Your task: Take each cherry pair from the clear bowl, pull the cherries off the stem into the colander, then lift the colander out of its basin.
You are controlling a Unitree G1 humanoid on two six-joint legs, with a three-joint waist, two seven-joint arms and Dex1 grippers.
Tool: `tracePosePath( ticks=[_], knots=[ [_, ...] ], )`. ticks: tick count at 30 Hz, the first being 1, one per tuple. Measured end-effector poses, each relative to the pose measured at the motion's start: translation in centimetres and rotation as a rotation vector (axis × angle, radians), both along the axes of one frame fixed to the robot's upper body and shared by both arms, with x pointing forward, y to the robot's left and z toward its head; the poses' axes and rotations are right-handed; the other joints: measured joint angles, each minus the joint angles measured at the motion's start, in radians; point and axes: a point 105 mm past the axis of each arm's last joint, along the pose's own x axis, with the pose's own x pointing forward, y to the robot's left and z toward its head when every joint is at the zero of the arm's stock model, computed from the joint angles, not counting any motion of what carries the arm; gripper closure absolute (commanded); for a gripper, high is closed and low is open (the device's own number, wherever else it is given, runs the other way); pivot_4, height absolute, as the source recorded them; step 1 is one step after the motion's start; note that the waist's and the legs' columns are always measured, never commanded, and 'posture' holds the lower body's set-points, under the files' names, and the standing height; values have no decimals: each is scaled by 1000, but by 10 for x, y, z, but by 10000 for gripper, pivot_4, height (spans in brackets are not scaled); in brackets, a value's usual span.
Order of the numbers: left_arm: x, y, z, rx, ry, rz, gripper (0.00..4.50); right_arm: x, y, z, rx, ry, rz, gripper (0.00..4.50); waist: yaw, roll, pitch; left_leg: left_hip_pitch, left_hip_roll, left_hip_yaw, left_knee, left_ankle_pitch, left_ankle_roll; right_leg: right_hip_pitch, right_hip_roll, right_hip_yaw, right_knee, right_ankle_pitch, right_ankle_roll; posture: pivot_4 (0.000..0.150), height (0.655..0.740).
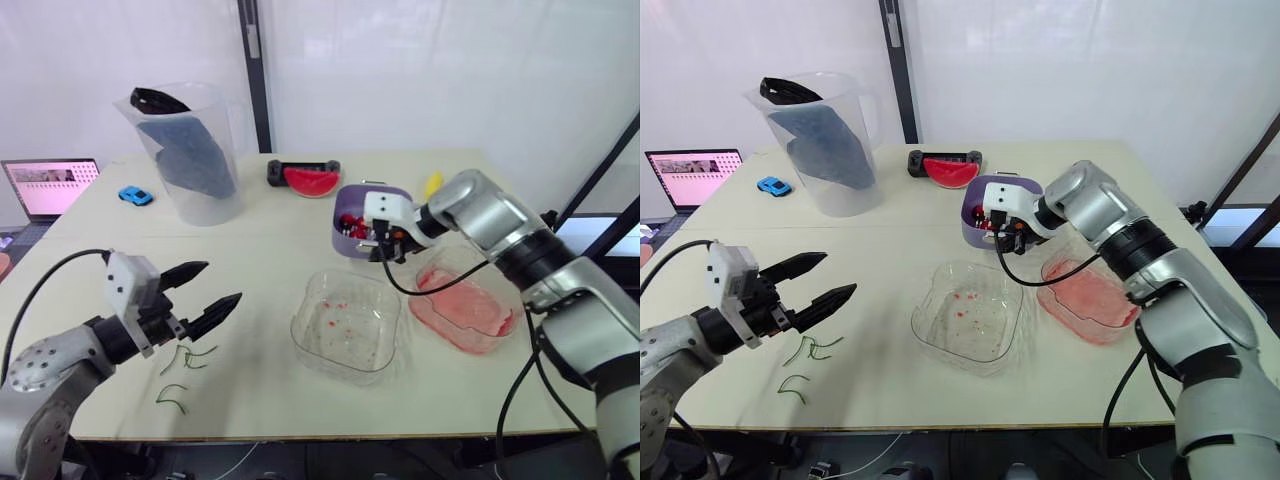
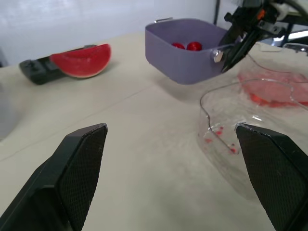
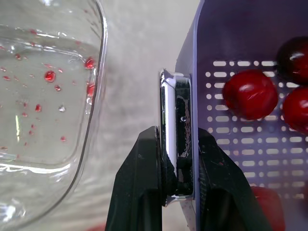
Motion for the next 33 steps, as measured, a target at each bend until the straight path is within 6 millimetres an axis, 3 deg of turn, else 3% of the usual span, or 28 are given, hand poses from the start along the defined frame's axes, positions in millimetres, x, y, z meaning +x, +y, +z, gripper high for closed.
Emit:
tracePosePath(
  ticks=[5, 11, 16, 20, 26, 31, 33],
  knots=[
    [-8, 4, 4, 10, -3, 37, 0, 6, 7, -21, 13, 78, 4, 42600, -9, 0, 0, 0, -1, 0, -2, 1, -2, -2, 1, 0, 2, 0, 0, 1500, 7400],
    [-9, 9, 9, 22, -12, 55, 0, 12, -5, -31, 9, 91, -44, 42600, -12, 0, 0, 0, -1, 0, -2, 1, -2, -2, 1, 0, 2, 0, 0, 1500, 7400],
    [-8, 11, 11, 50, -1, 32, 0, 15, -8, -18, 44, 69, -57, 19138, -14, 0, 0, 0, -1, 1, -3, 1, -2, -4, 2, 0, 4, 0, 0, 1500, 7400],
    [-8, 36, 19, 77, -2, 71, 0, 18, -11, 12, 122, 26, -79, 395, -15, 1, 0, 0, -1, 1, -4, 1, -2, -4, 2, 1, 4, 0, 0, 1500, 7400],
    [-10, 55, 23, 83, 17, 70, 0, 16, -32, 38, 196, -6, -134, 395, -11, 1, 1, 0, -1, 1, -3, 0, 0, -4, 1, 0, 3, 0, 0, 1500, 7400],
    [1, 35, 24, 51, 18, -37, 0, -6, -60, 90, 327, -92, -153, 395, -2, 1, 1, 0, -1, 0, -3, -1, 2, -3, 1, 0, 3, 0, 0, 1500, 7400],
    [7, 25, 23, 49, 26, -86, 0, -18, -77, 98, 385, -110, -181, 395, 2, 1, 1, 0, -1, 1, -3, -2, 3, -3, 1, 0, 3, 0, 0, 1500, 7400]
  ],
)
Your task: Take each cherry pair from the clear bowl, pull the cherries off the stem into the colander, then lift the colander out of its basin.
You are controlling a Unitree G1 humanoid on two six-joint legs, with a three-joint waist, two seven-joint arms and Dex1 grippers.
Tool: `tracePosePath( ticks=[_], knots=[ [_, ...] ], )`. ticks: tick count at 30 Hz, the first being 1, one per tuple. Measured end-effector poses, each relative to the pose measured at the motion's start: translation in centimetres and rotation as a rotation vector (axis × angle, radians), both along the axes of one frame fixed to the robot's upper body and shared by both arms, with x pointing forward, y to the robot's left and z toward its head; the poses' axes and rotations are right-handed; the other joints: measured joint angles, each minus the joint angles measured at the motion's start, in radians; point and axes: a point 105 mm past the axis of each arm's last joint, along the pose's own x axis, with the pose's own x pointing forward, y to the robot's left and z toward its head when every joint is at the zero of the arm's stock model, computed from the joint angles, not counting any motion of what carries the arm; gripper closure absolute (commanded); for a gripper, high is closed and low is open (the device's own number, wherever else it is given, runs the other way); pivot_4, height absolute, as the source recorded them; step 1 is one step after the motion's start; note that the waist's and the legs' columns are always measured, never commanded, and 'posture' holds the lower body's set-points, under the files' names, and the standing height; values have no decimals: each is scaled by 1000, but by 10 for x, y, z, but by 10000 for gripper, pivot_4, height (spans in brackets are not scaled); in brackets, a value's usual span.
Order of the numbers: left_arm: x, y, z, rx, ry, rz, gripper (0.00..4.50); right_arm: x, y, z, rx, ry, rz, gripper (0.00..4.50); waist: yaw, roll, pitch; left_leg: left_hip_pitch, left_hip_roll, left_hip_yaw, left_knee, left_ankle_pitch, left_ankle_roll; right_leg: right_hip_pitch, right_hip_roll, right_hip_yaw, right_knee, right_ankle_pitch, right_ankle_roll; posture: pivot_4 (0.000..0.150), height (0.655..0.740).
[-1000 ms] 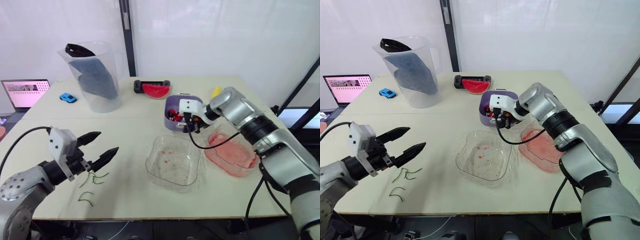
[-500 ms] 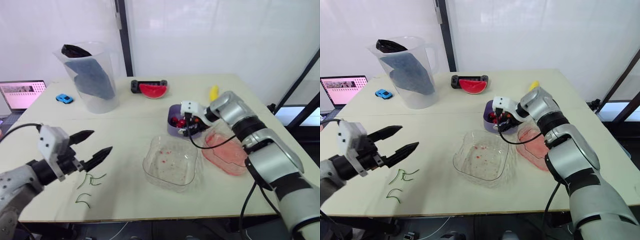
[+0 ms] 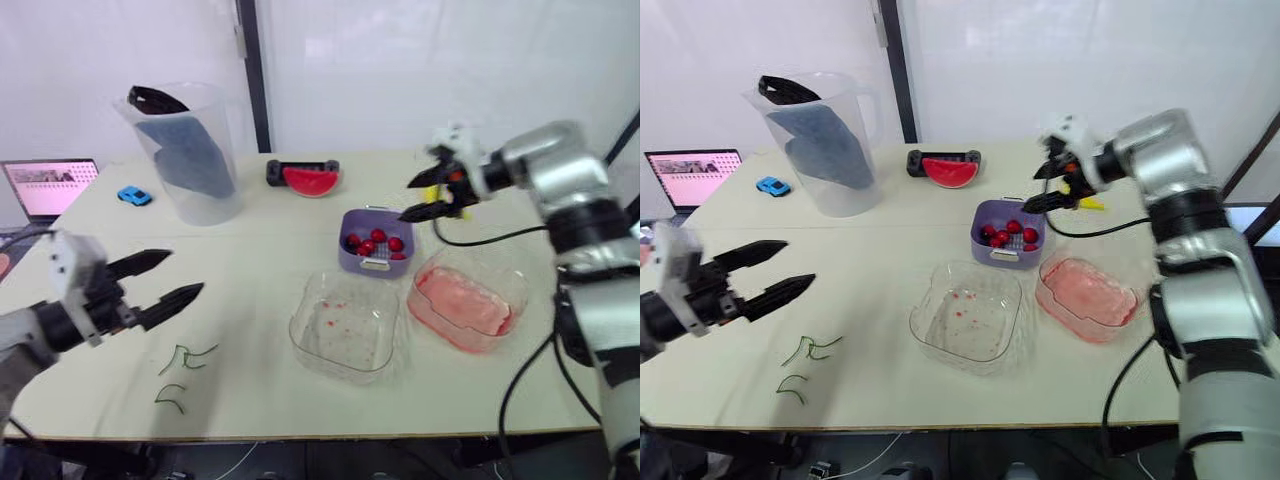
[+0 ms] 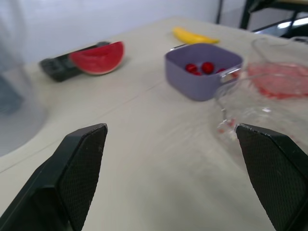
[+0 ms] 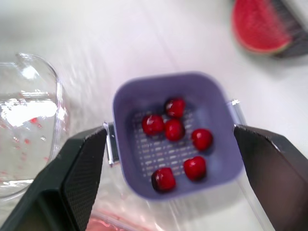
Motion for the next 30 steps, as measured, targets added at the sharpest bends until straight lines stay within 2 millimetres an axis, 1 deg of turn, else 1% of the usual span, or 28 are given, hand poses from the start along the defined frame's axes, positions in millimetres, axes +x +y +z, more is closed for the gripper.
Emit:
tracePosePath(
  ticks=[2, 4, 5, 6, 8, 9, 13, 15, 17, 20, 22, 23, 27, 30],
  knots=[
    [8, -7, -3, 21, 11, -39, 0, -15, -22, -3, 76, 4, -53, 395, 7, 0, 0, 0, 0, 0, 0, 0, 0, 1, 0, 0, 0, 0, 0, 1500, 7400],
    [18, -6, -8, 64, 23, -33, 0, -27, -38, -8, 141, 20, -110, 395, 10, 1, 0, 0, 0, 1, 1, 0, 1, 0, 0, 1, 0, 0, 0, 1500, 7400],
    [27, -8, -7, 78, 14, -35, 0, -39, -50, -10, 192, -32, -132, 395, 16, 1, 0, 0, 0, 1, 0, 0, 1, 1, 1, -1, 0, 0, 0, 1500, 7400],
    [34, -7, -5, 85, 8, -26, 0, -46, -57, -13, 221, -64, -152, 395, 16, 1, 0, 0, 0, 1, 2, -1, 1, 2, 1, -2, 0, 0, 0, 1500, 7400],
    [45, -7, -3, 100, -1, -24, 0, -65, -77, -24, 256, -115, -233, 395, 17, 1, 0, 0, 0, 1, 1, -1, 2, 2, 0, -1, 1, 0, 0, 1500, 7400],
    [48, -5, -4, 103, 1, -17, 0, -73, -86, -31, 264, -119, -272, 395, 17, 1, 0, 0, -1, 2, 1, -1, 3, 2, 0, 0, 1, 0, 0, 1500, 7400],
    [60, 6, -19, 87, 52, 8, 0, -114, -119, -59, 260, -163, -427, 395, 9, 1, 0, 3, 0, 3, 1, -2, 3, 3, 1, 0, 1, 0, 0, 1500, 7400],
    [61, 17, -27, 59, 90, 27, 0, -129, -134, -77, 248, -155, -502, 395, 7, 1, 0, 6, 0, 3, 1, -2, 3, 5, 1, 1, 1, 0, 0, 1500, 7400],
    [58, 26, -37, 65, 130, 37, 0, -140, -147, -86, 244, -158, -555, 395, 7, 1, 0, 9, 0, 4, 1, -2, 3, 7, 1, 2, 1, 0, 0, 1500, 7400],
    [51, 40, -54, 77, 177, 59, 0, -152, -159, -86, 234, -201, -585, 395, 9, 1, 0, 15, 1, 4, -1, -2, 4, 15, 1, 2, -2, 0, 0, 1500, 7400],
    [44, 51, -65, 87, 210, 79, 0, -155, -163, -89, 238, -211, -595, 395, 9, 1, 0, 15, 2, 3, -1, -2, 4, 16, 1, 2, -3, 0, 0, 1500, 7400],
    [42, 54, -68, 87, 216, 88, 0, -154, -164, -90, 250, -220, -601, 395, 10, 1, 0, 16, 2, 3, -1, -2, 5, 16, 1, 2, -3, 0, 0, 1500, 7400],
    [38, 63, -64, 81, 191, 128, 0, -148, -171, -95, 266, -248, -619, 395, 14, 1, 0, 17, 2, 3, -1, -3, 5, 19, 0, 1, -4, 0, 0, 1500, 7400],
    [37, 62, -62, 61, 168, 142, 0, -140, -175, -99, 268, -252, -625, 395, 13, 1, 0, 17, 2, 2, -1, -3, 5, 20, 0, 1, -5, 0, 0, 1500, 7400]
  ],
)
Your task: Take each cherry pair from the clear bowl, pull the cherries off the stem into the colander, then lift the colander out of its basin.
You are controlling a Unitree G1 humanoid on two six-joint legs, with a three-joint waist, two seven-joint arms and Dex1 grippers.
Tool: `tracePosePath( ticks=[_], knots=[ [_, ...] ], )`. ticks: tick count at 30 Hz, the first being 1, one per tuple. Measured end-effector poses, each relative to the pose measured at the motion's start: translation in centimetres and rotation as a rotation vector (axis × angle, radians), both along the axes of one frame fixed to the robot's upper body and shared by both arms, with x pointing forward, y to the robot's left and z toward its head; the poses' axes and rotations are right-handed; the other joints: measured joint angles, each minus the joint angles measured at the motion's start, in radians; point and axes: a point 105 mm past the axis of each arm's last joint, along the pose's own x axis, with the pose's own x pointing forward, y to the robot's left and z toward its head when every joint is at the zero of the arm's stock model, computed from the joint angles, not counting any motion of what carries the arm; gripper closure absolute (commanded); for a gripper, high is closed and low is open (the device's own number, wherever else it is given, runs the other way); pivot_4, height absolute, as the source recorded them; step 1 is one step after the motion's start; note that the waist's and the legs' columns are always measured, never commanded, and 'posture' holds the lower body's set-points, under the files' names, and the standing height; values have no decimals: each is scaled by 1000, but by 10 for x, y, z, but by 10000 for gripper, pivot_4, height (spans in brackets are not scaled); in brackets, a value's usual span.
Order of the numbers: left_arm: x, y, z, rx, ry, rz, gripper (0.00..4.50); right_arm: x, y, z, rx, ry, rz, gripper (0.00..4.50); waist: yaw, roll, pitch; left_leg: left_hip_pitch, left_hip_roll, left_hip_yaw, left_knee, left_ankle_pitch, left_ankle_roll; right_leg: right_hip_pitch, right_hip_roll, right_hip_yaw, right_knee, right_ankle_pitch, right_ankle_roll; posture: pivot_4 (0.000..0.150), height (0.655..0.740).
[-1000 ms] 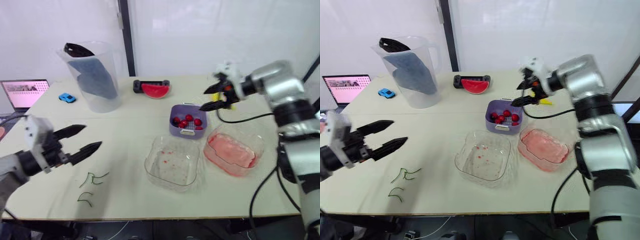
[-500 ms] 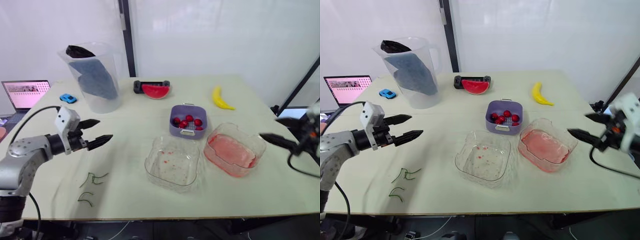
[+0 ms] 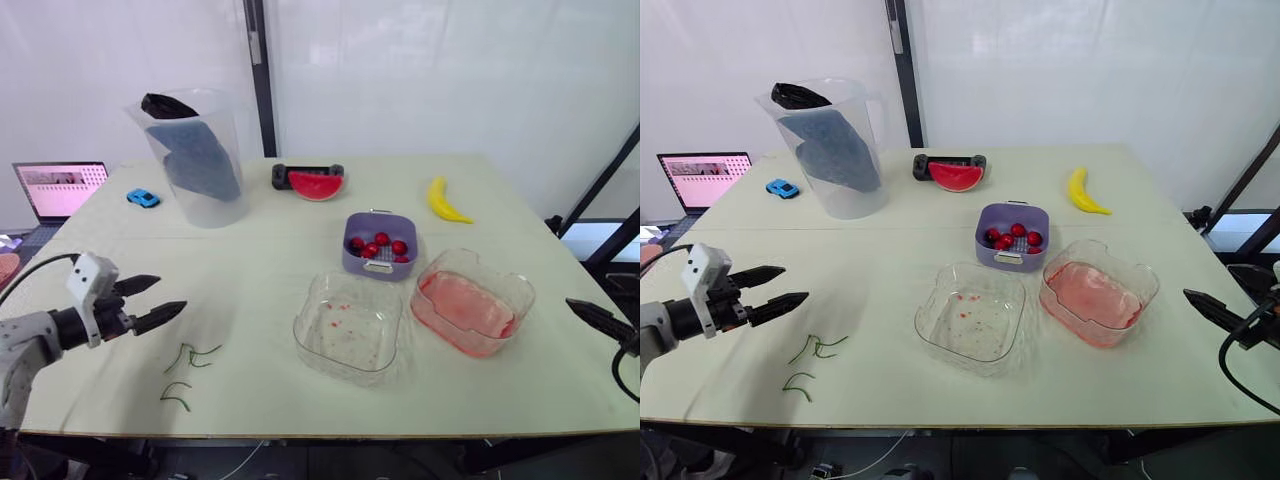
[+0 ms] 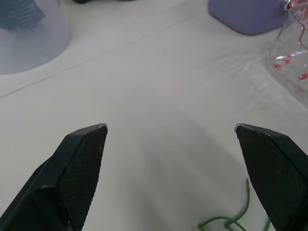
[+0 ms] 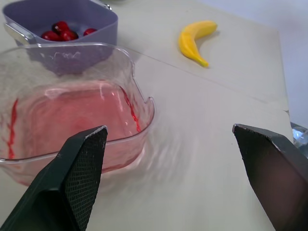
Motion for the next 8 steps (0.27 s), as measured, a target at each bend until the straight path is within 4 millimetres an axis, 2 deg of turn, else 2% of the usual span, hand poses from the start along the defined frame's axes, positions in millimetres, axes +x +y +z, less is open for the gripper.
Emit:
tracePosePath(
  ticks=[8],
  knots=[
    [-7, 2, -2, -42, 30, 23, 0, 16, 1, 5, -1, -41, 8, 395, -2, 0, 0, 0, 0, 0, 0, 0, 0, 0, 0, 0, 0, 0, 0, 1500, 7400]
  ],
)
